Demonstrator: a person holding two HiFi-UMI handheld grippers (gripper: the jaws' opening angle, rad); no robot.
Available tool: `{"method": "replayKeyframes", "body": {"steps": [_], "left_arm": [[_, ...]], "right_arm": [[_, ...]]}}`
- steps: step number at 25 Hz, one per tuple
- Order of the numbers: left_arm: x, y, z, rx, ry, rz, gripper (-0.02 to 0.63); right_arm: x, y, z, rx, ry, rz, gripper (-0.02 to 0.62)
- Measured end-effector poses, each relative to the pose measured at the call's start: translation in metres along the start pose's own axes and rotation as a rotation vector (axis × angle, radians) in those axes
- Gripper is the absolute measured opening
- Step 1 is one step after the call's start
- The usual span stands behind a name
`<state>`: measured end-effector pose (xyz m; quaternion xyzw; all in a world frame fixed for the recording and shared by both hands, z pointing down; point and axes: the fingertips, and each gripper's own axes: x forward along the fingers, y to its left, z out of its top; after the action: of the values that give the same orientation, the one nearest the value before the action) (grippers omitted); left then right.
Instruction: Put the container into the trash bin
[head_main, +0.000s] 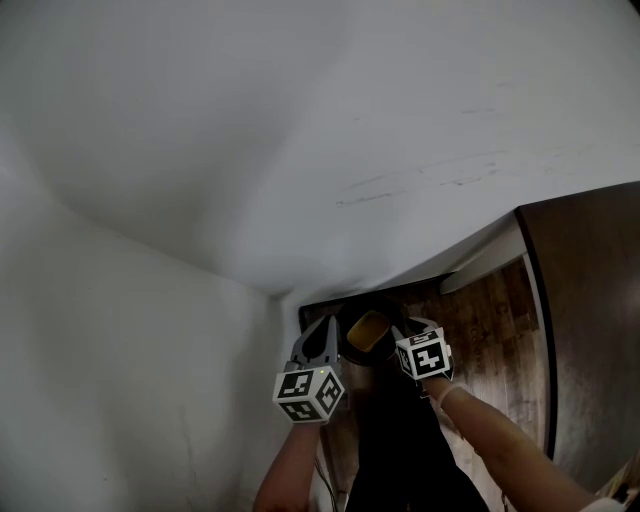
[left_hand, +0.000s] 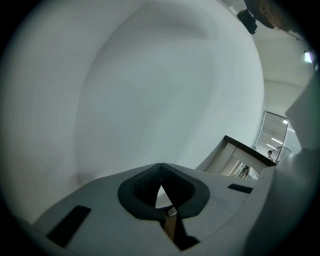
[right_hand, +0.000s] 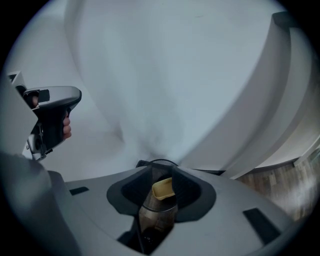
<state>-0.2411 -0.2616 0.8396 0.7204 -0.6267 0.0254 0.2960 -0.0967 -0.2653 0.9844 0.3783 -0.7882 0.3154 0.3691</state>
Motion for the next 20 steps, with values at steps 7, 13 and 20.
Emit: {"method": "replayKeyframes", "body": {"steps": [7,13,20], "left_arm": [[-0.004,-0.009,0.017,0.023,-0.006,-0.008,0.020],[-0.011,-0.022,0.033,0.045,-0.006,-0.018,0.020],[-0.026,-0.044,0.057,0.070,-0.004,-0.032,0.020]], "right_arm": [[-0.016,0.004,0.017,-0.013,-0.027,0.008,0.127],[-0.041,0.010,0.033,-0.041,-0.052,0.012,0.124],[-0.081,0.017,0.051,-0.041,-0.094,0.020,0.112]]}}
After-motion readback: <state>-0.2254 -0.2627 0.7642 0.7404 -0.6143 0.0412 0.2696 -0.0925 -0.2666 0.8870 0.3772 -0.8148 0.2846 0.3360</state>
